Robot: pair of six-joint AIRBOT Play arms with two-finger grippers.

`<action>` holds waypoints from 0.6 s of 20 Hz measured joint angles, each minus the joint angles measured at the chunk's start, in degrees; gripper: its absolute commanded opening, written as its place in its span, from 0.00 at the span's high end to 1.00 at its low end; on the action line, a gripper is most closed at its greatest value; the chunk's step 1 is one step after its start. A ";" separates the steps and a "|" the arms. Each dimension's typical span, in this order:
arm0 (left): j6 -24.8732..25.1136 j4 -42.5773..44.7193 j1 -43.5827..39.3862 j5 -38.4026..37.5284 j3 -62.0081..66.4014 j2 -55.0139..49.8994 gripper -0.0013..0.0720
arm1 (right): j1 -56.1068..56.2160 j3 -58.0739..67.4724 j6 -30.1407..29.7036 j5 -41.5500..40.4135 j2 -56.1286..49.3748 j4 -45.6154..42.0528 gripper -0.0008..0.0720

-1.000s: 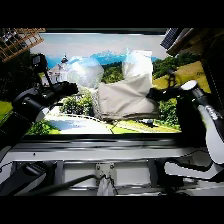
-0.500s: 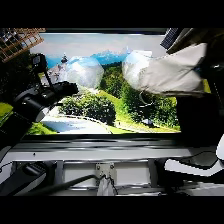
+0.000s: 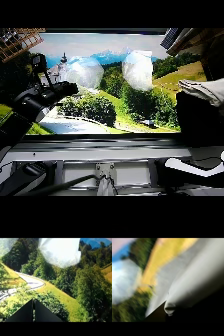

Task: Fold the clothes and pants, and hang the long-sleeved shirts on hangers.

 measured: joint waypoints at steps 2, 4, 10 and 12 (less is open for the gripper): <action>0.00 0.00 0.00 -0.02 0.00 0.00 0.95 | -1.22 -0.72 0.39 4.46 0.52 -1.97 0.97; 0.00 0.00 0.00 -0.02 0.00 0.00 0.95 | -1.86 -1.38 0.33 7.32 1.22 -3.41 0.97; 0.00 0.00 0.00 -0.02 0.00 0.00 0.95 | -2.51 -2.01 -1.14 13.03 3.89 -7.89 0.97; 0.00 0.00 0.00 0.00 0.00 0.00 0.95 | -2.58 -1.99 -1.42 13.81 4.81 -9.14 0.97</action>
